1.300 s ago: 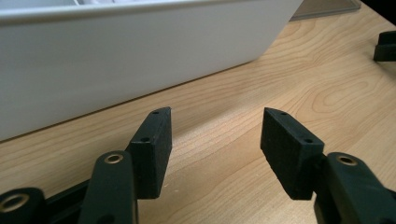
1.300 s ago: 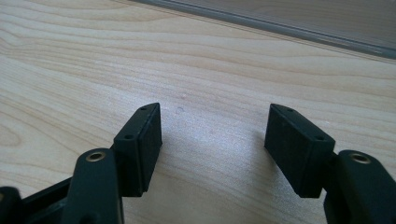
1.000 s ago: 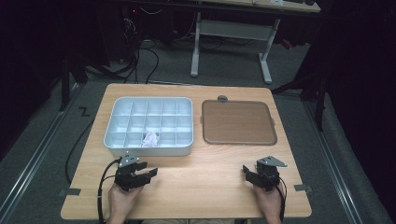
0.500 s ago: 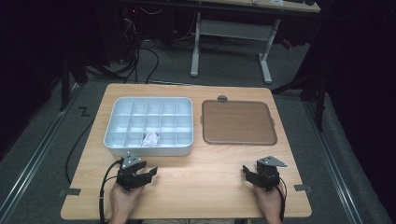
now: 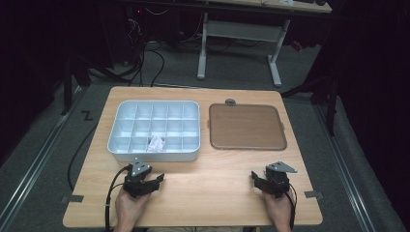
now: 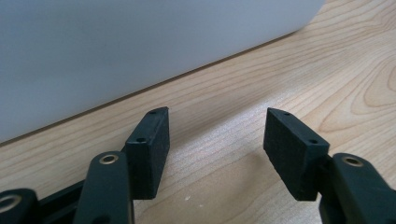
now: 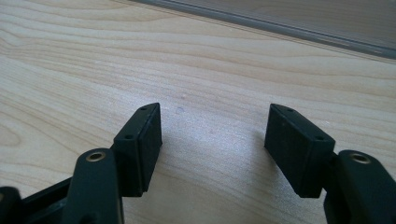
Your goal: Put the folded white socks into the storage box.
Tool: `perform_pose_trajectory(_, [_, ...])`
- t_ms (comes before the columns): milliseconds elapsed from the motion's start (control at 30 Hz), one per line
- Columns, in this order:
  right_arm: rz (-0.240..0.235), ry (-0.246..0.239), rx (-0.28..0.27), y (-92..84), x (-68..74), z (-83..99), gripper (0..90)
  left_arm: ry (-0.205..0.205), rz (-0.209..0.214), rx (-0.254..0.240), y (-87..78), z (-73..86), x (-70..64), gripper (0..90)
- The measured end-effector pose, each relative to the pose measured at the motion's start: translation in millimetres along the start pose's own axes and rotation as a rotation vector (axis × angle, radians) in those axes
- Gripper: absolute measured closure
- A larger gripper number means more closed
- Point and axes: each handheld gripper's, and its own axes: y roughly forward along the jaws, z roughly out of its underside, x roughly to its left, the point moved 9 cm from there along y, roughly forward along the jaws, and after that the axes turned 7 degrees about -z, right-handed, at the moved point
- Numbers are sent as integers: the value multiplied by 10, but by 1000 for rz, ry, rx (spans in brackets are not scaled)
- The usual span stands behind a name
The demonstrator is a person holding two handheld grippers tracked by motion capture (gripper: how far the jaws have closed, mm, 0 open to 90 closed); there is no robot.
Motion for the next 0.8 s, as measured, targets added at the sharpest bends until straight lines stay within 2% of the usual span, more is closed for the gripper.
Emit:
perform_pose_trajectory(33, [0, 0, 0, 0, 0, 0, 370, 0, 0, 0, 0, 0, 0, 406])
perform_pose_trajectory(200, [0, 0, 1, -1, 0, 1, 370, 81, -10, -1, 20, 75, -53, 353])
perform_pose_trajectory(233, [0, 0, 0, 0, 0, 1, 370, 86, -11, 2, 21, 82, -58, 338])
perform_pose_trajectory(800, [0, 0, 1, -1, 0, 1, 370, 83, -9, 8, 20, 91, -68, 301])
